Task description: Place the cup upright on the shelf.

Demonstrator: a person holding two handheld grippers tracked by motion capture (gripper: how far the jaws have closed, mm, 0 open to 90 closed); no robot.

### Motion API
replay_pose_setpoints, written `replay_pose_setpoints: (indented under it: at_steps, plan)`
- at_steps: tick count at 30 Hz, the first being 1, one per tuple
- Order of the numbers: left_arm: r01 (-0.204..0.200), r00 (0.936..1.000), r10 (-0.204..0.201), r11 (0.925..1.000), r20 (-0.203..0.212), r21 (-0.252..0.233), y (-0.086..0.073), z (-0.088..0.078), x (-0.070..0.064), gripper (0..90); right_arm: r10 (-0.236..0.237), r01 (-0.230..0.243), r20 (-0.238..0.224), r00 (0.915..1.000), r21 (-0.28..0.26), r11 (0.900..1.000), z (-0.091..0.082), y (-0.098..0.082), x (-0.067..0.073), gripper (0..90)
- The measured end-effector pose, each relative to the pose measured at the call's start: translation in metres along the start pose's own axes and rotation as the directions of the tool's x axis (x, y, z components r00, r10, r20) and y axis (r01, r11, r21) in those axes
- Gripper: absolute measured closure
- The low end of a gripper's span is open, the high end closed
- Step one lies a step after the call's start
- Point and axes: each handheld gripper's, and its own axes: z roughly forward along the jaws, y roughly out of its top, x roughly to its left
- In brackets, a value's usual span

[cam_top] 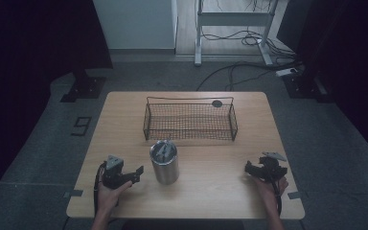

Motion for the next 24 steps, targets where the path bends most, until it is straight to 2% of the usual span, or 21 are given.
replay_pose_setpoints:
  at_steps: [6, 11, 24]
  plan:
    - [-0.03, 0.9995, 0.03, 0.9995, 0.008, -0.01, 0.0032, -0.0034, -0.0068, 10.1, -0.007, 0.007, -0.011, 0.9999, -0.001, 1.0, -0.0005, -0.0004, -0.0009, 2.6]
    - [-0.021, 0.9997, 0.021, 0.9997, 0.015, -0.009, 0.0025, -0.0034, -0.0054, 10.1, -0.011, 0.011, -0.015, 0.9998, -0.004, 1.0, -0.0007, -0.0005, -0.0009, 3.4]
    - [0.0, 0.9999, 0.0, 0.9989, 0.016, -0.046, 0.0046, -0.0108, -0.0041, 9.6, -0.013, 0.013, -0.016, 0.9998, -0.003, 1.0, -0.001, -0.0006, -0.001, 3.8]
